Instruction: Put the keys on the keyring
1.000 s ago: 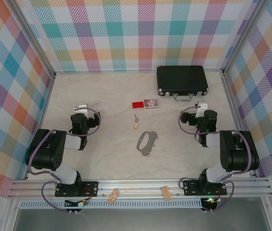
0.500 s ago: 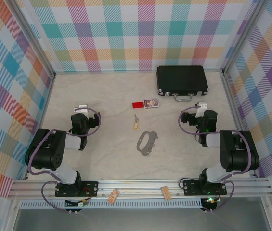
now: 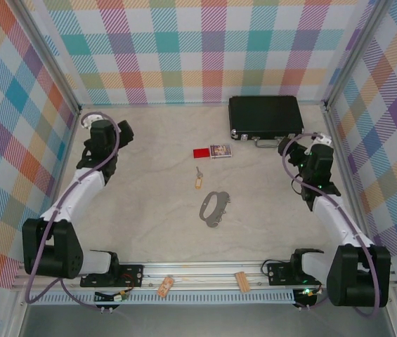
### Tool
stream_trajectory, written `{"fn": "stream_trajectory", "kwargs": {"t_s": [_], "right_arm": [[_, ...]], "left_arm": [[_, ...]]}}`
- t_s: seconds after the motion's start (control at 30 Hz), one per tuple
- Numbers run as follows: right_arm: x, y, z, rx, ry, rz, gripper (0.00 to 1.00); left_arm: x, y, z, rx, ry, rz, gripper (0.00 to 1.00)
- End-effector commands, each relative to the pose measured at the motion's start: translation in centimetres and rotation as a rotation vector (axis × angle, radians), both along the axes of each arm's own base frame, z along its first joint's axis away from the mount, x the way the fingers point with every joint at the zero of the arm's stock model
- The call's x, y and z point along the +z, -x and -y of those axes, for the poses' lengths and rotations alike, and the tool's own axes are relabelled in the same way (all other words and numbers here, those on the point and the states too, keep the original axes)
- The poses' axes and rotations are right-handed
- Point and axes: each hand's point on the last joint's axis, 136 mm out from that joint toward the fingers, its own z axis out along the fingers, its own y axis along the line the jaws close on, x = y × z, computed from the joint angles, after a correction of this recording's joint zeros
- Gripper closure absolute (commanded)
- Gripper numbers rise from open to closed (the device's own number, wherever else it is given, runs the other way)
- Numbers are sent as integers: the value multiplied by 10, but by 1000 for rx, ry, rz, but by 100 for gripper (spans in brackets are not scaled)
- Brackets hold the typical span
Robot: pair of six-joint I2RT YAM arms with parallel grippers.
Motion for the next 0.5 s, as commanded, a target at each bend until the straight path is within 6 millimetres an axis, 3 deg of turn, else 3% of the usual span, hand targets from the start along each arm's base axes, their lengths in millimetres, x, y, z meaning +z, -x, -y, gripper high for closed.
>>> {"fn": "stream_trajectory", "kwargs": {"t_s": [0.0,0.1,0.2,0.47], "right_arm": [[-12,13,-29,105,-177,-119,1],[-6,16,-58,257,-258,-128,1],[-13,20,-83,350,-344,-194,1],[-30,44,-146,533,-248,-263,1]], "left_arm": [[-51,29,29,-87,203,-167,0],[-63,34,57,-185,286,-151,0],[-73,43,84,-262,296,-167,0],[-100,76,168,-504,237,-278,0]]}}
